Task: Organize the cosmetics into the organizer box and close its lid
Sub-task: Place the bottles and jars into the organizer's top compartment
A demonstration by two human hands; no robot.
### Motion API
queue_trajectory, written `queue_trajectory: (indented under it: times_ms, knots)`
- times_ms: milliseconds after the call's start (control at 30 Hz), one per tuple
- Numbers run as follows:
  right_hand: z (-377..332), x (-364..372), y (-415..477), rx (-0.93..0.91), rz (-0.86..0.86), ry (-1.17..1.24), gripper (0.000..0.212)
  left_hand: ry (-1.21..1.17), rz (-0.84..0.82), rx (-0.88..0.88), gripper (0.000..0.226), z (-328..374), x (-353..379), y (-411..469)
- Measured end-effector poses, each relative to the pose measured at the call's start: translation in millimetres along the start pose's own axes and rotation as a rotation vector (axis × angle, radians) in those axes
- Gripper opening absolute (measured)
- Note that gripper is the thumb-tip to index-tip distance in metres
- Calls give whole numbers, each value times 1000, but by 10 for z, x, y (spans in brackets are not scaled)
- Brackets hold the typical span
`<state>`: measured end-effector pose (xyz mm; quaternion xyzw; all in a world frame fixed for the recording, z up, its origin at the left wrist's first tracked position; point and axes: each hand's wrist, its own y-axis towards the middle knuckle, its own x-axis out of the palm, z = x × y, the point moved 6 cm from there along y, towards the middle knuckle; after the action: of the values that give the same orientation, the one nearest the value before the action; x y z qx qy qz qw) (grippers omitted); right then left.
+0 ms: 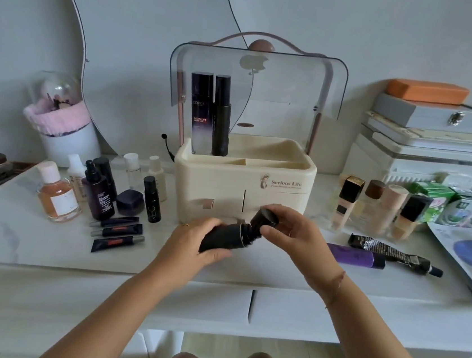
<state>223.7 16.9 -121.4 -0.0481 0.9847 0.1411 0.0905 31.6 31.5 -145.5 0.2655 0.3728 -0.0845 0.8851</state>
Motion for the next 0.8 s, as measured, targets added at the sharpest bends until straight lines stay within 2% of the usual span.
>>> queue_trajectory:
  times_ms: [100,300,667,800]
  knots:
    - [-93,-14,7,-10,-10,54,35,-104,6,-38,34,63,18,23]
    - [-384,28,46,-183,-5,-96,39,-398,21,-148,32,219,62,94]
    - [-494,-21,142,-201,27,30,39,-466,34,-156,22,416,53,250]
    - [-611,-55,180,-204,47,3,38,-542,77,-145,38,497,46,314]
